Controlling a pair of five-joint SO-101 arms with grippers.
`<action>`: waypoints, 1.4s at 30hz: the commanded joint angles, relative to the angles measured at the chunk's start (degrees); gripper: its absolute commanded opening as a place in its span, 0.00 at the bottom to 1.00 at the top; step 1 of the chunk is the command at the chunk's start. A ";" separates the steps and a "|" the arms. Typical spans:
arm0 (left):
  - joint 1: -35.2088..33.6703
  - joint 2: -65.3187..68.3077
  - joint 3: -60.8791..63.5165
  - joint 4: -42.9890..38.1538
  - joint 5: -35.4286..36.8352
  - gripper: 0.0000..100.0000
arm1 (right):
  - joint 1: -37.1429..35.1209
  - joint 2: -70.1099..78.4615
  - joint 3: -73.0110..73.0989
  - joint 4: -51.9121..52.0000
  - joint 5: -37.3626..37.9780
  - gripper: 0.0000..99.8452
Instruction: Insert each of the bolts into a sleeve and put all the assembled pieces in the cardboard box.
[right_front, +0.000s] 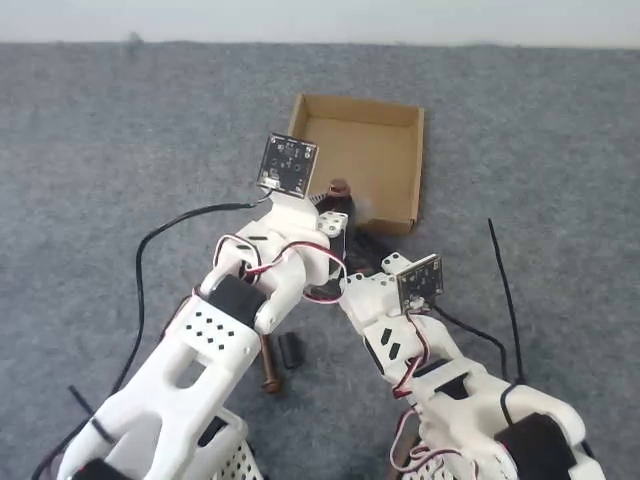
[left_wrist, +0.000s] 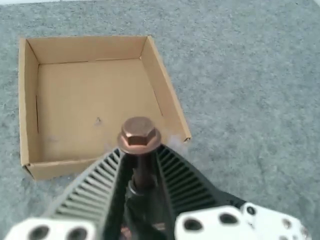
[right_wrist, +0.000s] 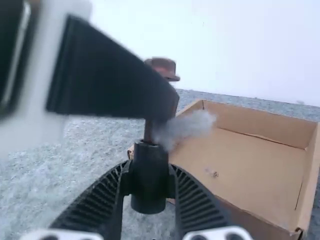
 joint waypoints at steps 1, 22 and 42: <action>0.18 0.09 1.36 -0.26 -3.25 0.01 | 1.89 -2.86 0.97 0.13 1.14 0.01; 1.67 0.09 8.31 -12.84 -5.19 0.10 | 2.24 -2.86 0.97 0.13 1.23 0.01; 2.11 -0.09 6.99 -9.49 -2.81 0.15 | 2.15 -2.86 0.97 0.13 1.14 0.01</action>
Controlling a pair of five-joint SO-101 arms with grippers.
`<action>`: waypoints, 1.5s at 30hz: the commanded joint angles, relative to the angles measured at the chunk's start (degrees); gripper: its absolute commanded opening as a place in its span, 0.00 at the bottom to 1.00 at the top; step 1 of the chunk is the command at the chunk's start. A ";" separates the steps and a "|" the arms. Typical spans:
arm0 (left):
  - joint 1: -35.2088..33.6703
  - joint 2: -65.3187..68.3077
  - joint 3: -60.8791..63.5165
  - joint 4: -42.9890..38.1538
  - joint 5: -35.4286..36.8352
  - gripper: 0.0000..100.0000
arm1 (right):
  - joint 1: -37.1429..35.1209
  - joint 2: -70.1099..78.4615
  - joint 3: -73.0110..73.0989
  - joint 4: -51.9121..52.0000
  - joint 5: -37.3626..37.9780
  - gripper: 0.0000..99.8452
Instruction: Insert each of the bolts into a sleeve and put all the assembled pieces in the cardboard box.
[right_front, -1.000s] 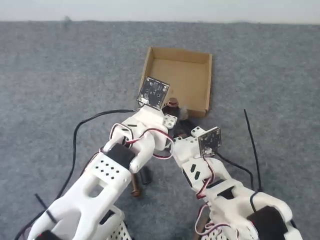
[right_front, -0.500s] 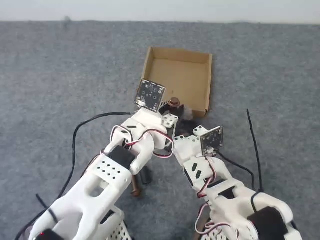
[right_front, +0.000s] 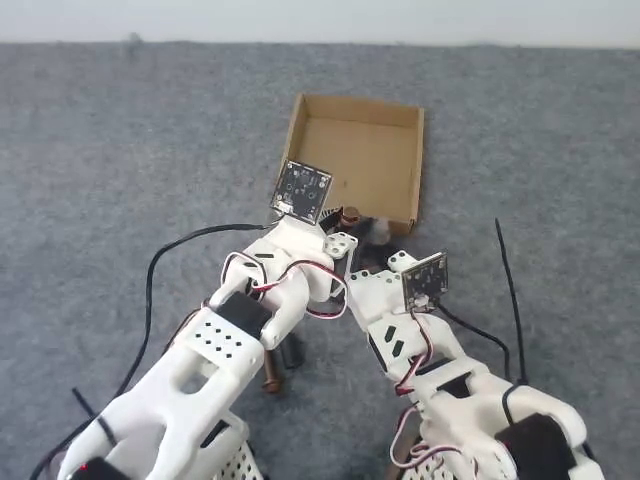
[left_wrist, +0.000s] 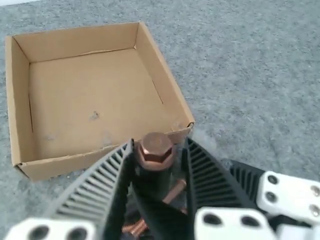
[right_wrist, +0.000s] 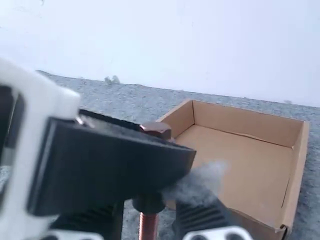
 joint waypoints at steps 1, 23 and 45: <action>0.00 -0.62 -1.80 0.70 3.25 0.15 | 0.75 -2.95 0.97 -0.22 1.05 0.01; -6.07 -26.64 6.20 3.43 2.55 0.15 | 2.24 -2.95 0.44 0.13 0.97 0.01; -31.56 -37.89 25.36 3.25 2.55 0.02 | 2.68 -2.51 0.53 0.22 1.41 0.01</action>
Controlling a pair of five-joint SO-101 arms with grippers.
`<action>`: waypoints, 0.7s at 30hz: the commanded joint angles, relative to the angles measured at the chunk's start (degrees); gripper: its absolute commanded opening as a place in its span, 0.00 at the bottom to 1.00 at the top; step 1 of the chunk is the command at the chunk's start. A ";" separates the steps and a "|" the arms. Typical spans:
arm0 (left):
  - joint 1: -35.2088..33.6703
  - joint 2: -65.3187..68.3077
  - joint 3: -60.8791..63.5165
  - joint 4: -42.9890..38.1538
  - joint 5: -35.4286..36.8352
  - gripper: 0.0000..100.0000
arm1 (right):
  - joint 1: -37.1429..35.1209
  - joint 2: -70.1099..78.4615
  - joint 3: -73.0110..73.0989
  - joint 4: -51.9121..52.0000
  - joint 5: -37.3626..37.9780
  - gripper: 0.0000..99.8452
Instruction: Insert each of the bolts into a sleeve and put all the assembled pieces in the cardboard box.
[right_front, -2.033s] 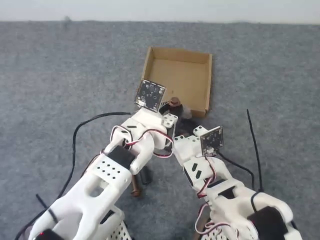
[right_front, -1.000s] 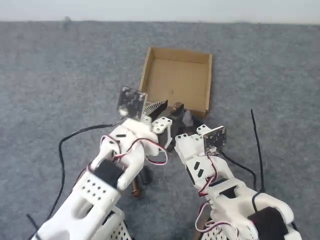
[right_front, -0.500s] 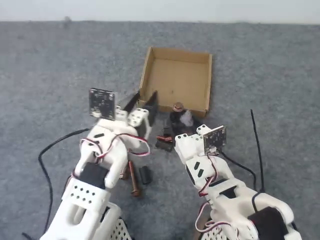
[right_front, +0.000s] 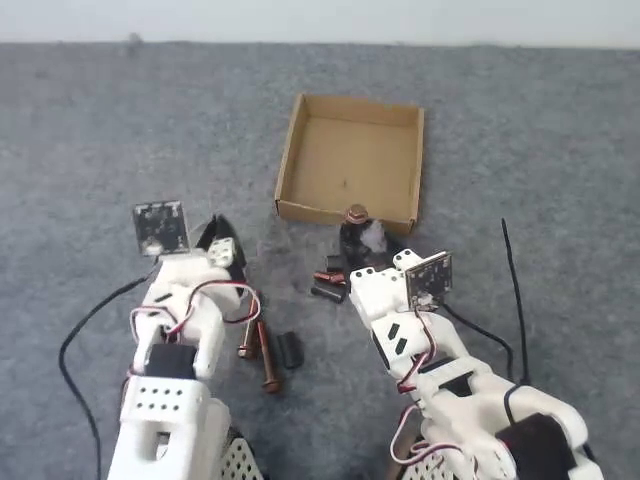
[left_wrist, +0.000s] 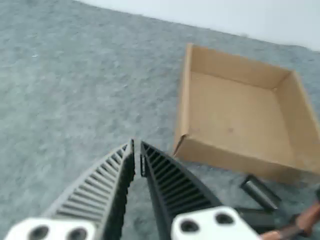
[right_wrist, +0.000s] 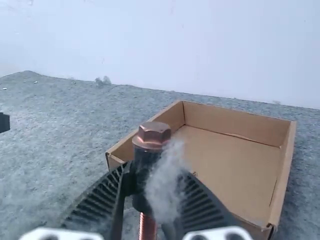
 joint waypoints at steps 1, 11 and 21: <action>-2.99 -7.47 2.77 -0.18 -0.62 0.02 | 1.19 -2.77 0.53 0.22 0.62 0.01; -7.91 -24.88 6.99 17.85 -0.62 0.02 | 8.66 -2.95 -2.81 0.22 0.53 0.01; -7.74 -33.41 6.73 34.64 -0.79 0.02 | 9.98 -3.03 -6.42 0.40 0.62 0.01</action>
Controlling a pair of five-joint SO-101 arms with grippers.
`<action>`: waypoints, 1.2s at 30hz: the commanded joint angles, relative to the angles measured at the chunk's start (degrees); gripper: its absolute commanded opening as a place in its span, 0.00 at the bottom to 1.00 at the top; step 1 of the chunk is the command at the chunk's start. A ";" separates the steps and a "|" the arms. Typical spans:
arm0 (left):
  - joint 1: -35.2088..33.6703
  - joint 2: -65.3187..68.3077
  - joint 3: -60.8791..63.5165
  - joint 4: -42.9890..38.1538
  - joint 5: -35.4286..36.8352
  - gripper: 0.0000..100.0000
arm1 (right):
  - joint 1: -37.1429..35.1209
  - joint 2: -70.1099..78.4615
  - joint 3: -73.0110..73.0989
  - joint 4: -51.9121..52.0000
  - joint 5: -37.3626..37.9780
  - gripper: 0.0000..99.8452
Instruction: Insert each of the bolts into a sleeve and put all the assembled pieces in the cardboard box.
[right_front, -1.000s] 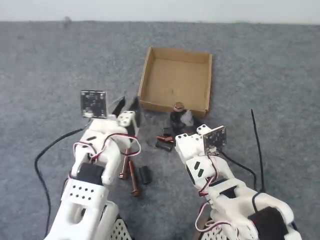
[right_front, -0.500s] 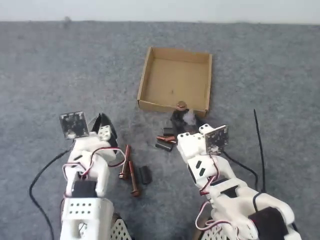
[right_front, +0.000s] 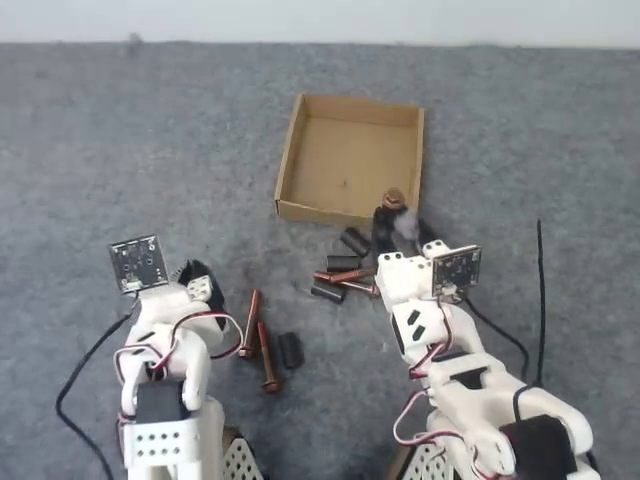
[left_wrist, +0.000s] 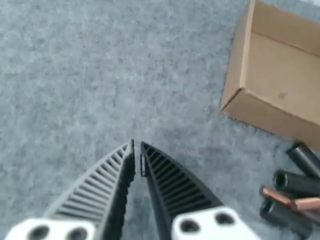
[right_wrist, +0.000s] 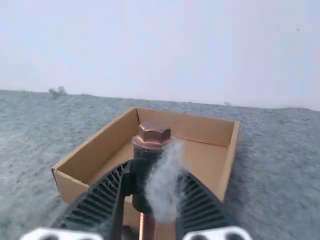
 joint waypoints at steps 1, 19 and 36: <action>-0.18 -2.11 -0.84 2.11 -0.79 0.02 | 0.92 -3.03 -5.10 1.45 0.62 0.01; 3.34 -2.11 -0.92 5.01 -14.68 0.02 | 1.63 -3.03 -29.19 40.75 0.62 0.01; 3.43 -2.11 -0.92 5.01 -14.68 0.02 | 6.20 -2.24 -59.52 86.02 8.62 0.01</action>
